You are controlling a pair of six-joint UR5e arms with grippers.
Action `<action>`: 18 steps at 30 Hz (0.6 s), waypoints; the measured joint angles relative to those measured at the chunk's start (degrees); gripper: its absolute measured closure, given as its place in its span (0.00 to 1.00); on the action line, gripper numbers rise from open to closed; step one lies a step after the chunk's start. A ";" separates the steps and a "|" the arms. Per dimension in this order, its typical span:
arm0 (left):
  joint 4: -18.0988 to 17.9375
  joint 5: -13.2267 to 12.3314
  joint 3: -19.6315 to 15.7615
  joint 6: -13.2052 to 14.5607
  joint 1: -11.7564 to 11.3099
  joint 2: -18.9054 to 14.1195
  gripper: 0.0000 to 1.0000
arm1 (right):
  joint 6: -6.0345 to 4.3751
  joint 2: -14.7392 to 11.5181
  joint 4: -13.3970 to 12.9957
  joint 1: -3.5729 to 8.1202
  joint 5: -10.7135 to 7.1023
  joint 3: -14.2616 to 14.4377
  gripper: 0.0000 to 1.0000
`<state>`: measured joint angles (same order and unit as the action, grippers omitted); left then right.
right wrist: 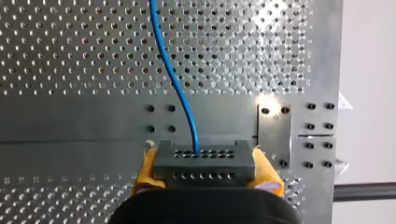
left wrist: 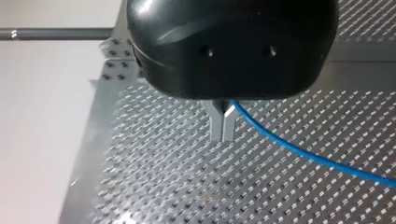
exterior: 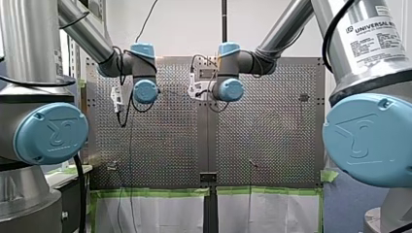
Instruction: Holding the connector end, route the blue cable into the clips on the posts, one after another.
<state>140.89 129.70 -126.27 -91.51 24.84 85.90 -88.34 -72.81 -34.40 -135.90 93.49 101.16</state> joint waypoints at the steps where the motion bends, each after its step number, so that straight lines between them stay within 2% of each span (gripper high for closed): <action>1: 0.48 0.06 0.36 -0.27 -0.20 -0.13 1.00 | -0.01 0.06 0.73 -0.12 -0.06 -0.68 1.00; 8: 3.97 0.00 2.32 -1.82 -1.74 -1.61 1.00 | -0.02 1.74 4.40 -0.74 -0.59 -4.45 1.00; 18: 7.97 -0.44 5.07 -2.67 -3.93 -2.64 1.00 | -0.07 4.49 7.23 -2.26 -0.86 -9.65 1.00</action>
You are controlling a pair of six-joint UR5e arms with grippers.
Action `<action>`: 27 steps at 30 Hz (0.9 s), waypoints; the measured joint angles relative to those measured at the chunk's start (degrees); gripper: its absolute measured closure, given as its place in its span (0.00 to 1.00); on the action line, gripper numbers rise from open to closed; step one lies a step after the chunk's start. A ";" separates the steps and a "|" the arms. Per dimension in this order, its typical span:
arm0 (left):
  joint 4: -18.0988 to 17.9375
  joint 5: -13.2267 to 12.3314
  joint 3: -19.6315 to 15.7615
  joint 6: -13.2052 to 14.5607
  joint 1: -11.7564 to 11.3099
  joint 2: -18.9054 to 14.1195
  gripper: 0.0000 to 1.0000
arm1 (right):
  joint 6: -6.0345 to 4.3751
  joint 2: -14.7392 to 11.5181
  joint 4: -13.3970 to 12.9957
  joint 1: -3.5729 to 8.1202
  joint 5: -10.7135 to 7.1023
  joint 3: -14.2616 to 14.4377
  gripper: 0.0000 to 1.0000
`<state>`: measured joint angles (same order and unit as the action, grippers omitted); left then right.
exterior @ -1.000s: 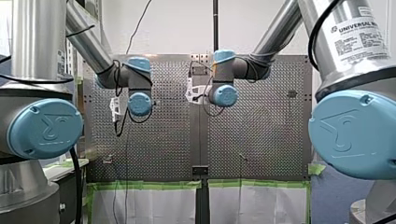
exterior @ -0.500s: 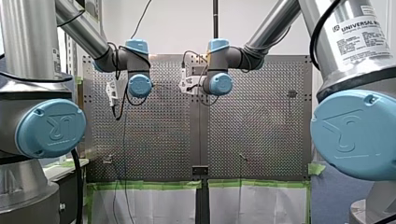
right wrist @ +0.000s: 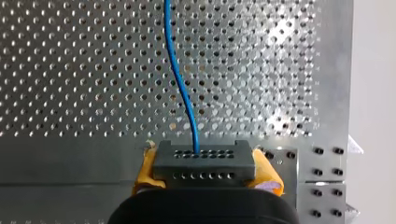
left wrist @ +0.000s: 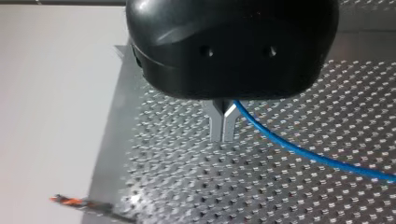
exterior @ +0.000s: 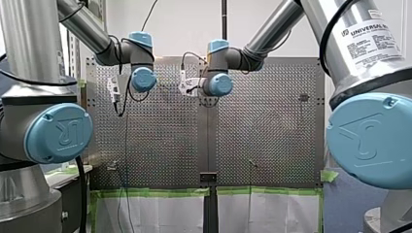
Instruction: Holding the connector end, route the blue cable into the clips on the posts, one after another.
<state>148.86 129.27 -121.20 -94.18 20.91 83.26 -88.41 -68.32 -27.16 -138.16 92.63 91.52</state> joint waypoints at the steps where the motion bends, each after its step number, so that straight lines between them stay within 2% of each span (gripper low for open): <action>1: 0.15 0.00 0.23 -0.01 -0.19 -0.16 1.00 | -0.01 0.13 0.29 -0.17 -0.01 -0.67 1.00; 14: 3.18 -0.46 4.80 -0.44 -3.08 0.22 1.00 | -0.04 0.49 4.03 -0.74 -0.15 -7.89 1.00; 22: 6.53 -2.78 8.69 -1.36 -5.04 0.02 1.00 | -0.85 1.16 5.19 -0.56 -0.23 -11.04 1.00; 27: 8.71 -4.58 10.65 -1.74 -6.29 0.00 1.00 | -0.97 2.17 6.05 -0.67 -0.23 -12.38 1.00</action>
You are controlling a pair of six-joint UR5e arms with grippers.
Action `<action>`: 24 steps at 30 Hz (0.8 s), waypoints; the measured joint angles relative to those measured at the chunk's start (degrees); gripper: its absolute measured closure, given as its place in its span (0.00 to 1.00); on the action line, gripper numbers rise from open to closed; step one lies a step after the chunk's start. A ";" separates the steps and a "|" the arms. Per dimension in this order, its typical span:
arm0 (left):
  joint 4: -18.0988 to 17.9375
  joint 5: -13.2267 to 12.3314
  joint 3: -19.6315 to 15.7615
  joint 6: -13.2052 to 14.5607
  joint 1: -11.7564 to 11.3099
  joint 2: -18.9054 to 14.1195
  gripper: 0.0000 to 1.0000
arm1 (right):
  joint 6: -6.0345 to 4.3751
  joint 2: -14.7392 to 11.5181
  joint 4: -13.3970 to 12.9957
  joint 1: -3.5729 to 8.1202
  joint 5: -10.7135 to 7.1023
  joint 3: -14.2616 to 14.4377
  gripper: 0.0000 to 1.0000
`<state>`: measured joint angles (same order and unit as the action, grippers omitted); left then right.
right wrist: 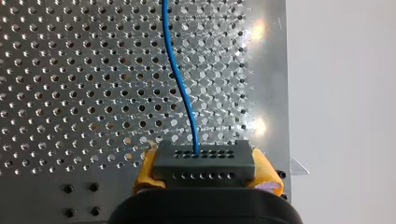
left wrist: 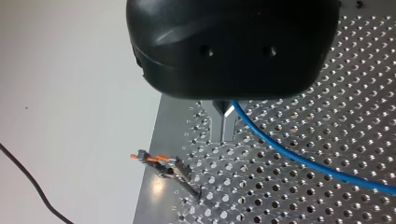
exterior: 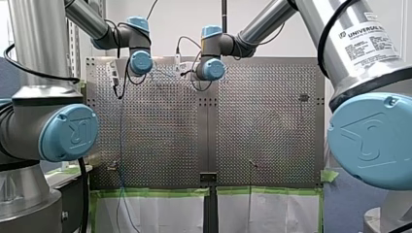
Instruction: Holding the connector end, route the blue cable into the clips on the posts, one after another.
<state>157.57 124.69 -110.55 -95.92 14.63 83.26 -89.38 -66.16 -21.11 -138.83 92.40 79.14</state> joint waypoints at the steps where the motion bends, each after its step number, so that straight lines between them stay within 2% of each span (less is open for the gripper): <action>1: 0.23 -0.31 0.20 -0.02 -0.21 0.00 1.00 | -0.01 0.19 0.11 -0.05 0.01 -0.32 1.00; 15: 1.91 -3.14 2.70 0.35 -3.80 0.08 1.00 | -0.02 1.16 2.95 -1.20 -0.11 -6.29 1.00; 24: 2.55 -4.83 3.70 0.47 -5.88 0.53 1.00 | -1.13 3.99 4.73 -1.96 -1.02 -11.06 1.00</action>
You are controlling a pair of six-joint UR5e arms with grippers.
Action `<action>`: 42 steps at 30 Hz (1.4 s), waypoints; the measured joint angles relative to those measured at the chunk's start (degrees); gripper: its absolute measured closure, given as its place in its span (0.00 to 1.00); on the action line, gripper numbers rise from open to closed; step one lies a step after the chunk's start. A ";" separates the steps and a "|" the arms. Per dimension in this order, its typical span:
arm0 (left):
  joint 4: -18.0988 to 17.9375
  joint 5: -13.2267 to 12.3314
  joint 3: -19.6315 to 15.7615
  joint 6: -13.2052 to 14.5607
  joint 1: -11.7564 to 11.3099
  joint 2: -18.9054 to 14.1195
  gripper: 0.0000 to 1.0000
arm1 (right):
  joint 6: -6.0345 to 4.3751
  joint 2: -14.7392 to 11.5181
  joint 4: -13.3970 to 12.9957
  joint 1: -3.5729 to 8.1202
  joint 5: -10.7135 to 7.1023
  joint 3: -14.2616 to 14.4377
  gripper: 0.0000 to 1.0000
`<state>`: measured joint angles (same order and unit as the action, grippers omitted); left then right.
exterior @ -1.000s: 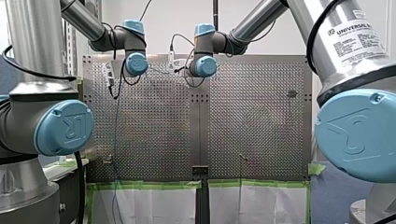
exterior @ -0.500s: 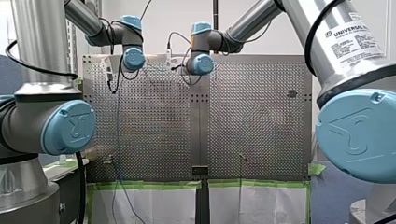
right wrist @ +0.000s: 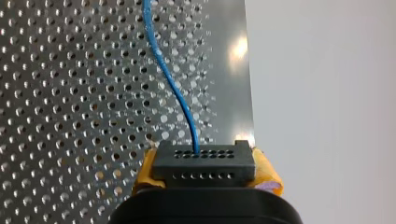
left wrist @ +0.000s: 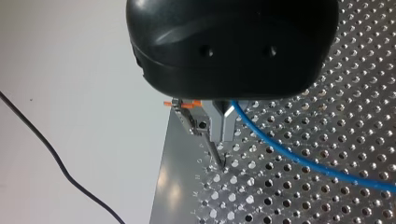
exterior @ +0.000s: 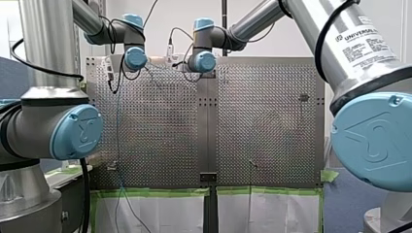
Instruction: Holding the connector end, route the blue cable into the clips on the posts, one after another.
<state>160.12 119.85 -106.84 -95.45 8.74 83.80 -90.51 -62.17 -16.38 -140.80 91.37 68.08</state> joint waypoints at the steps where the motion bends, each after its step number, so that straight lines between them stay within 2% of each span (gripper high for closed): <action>1: 0.04 -0.23 0.17 0.00 -0.18 0.18 1.00 | -0.16 0.46 0.19 -0.15 -0.04 -0.58 1.00; 6: 1.02 -1.53 2.10 0.05 -1.02 1.36 1.00 | -0.66 2.25 1.25 -0.76 -0.14 -3.07 1.00; 10: 1.69 -1.91 3.42 0.07 -1.68 1.66 1.00 | -1.49 3.13 1.69 -1.05 -0.15 -5.06 1.00; 18: 2.28 -3.23 4.16 0.13 -3.34 1.73 1.00 | -2.96 5.16 2.44 -1.27 -0.20 -8.96 1.00; 25: 2.53 -5.01 5.21 0.23 -4.62 2.50 1.00 | -3.00 8.22 5.66 -1.50 -0.19 -13.04 1.00; 35: 2.82 -6.84 6.29 0.46 -6.16 4.59 1.00 | -3.19 9.44 6.71 -1.54 -0.22 -17.05 1.00; 42: 3.10 -8.85 7.23 0.45 -7.51 4.70 1.00 | -3.20 11.99 8.47 -1.68 -0.22 -20.37 1.00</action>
<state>163.22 111.00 -99.62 -95.00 1.23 88.50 -93.71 -50.17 -7.91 -142.48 91.15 47.71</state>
